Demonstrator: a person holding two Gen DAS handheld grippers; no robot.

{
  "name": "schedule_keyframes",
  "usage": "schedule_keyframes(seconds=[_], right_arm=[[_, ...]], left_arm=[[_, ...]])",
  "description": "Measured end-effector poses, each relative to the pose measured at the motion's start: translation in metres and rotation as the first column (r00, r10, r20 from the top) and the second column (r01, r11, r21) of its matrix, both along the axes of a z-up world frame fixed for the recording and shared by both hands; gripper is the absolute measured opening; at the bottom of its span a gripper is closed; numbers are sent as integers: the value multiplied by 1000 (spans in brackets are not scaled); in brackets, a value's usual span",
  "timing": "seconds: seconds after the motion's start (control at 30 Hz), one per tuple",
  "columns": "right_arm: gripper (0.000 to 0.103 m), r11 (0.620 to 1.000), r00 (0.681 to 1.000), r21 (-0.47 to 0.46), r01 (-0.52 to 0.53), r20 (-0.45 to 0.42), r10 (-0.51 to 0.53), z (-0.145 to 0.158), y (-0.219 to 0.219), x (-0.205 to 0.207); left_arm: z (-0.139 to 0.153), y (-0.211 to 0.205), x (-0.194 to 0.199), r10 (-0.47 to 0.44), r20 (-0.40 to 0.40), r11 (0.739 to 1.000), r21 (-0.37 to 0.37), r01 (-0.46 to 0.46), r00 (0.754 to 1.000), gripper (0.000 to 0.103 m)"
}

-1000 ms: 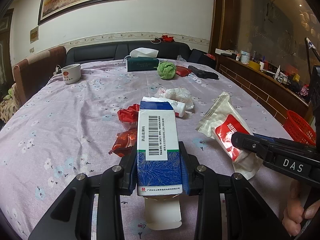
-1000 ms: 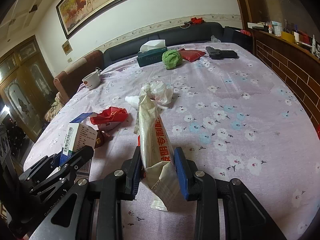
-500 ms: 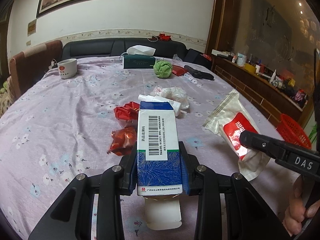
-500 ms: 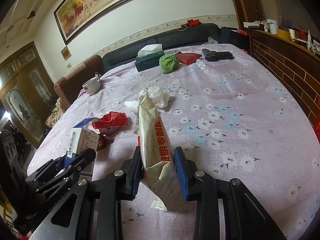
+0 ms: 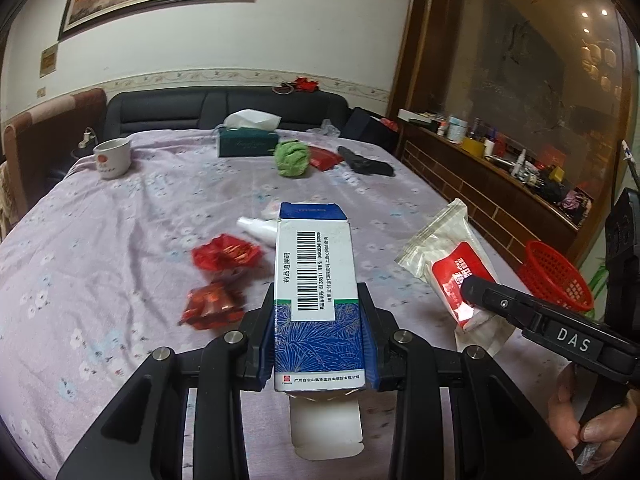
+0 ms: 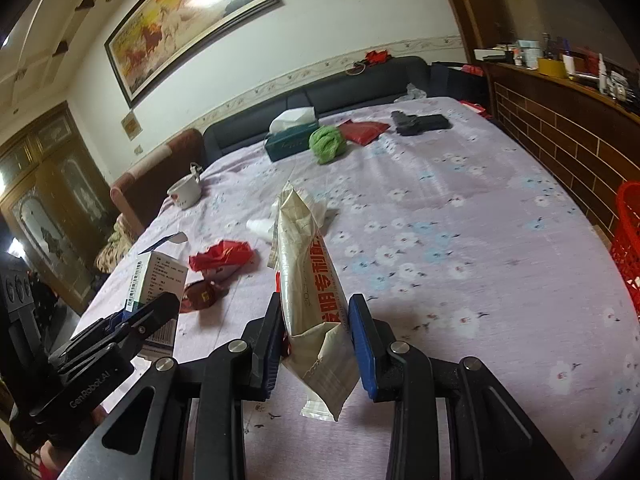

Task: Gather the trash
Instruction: 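Carry the blue box and paper bag over the red wastebasket and open both grippers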

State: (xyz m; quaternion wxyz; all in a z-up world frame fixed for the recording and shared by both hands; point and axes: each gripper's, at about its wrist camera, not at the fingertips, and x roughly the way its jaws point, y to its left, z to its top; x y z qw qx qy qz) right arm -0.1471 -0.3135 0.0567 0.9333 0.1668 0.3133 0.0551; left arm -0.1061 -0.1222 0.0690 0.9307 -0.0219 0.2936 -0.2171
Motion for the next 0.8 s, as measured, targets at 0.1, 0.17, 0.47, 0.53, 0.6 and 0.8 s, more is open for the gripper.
schedule_keyframes(seconds=[0.1, 0.17, 0.47, 0.53, 0.6, 0.8], right_arm=[[35, 1000, 1000, 17, 22, 17, -23, 4, -12, -6], [35, 999, 999, 28, 38, 28, -39, 7, -21, -10], [35, 987, 988, 88, 136, 63, -142, 15, -75, -32], [35, 983, 984, 98, 157, 74, -165, 17, -85, -39], [35, 975, 976, 112, 190, 87, -200, 20, -101, -48], [35, 939, 936, 139, 314, 119, -331, 30, -159, -81]], left_arm=[[6, -15, -3, -29, 11, 999, 13, 29, 1000, 33], [10, -25, -5, -50, 14, 999, 17, 50, 999, 33], [21, -83, -11, -175, 12, 984, 43, 174, 985, 33], [25, -100, -14, -210, 11, 977, 44, 209, 978, 33], [29, -118, -16, -249, 6, 968, 45, 248, 969, 33], [37, -181, -21, -396, -39, 918, 5, 397, 917, 33]])
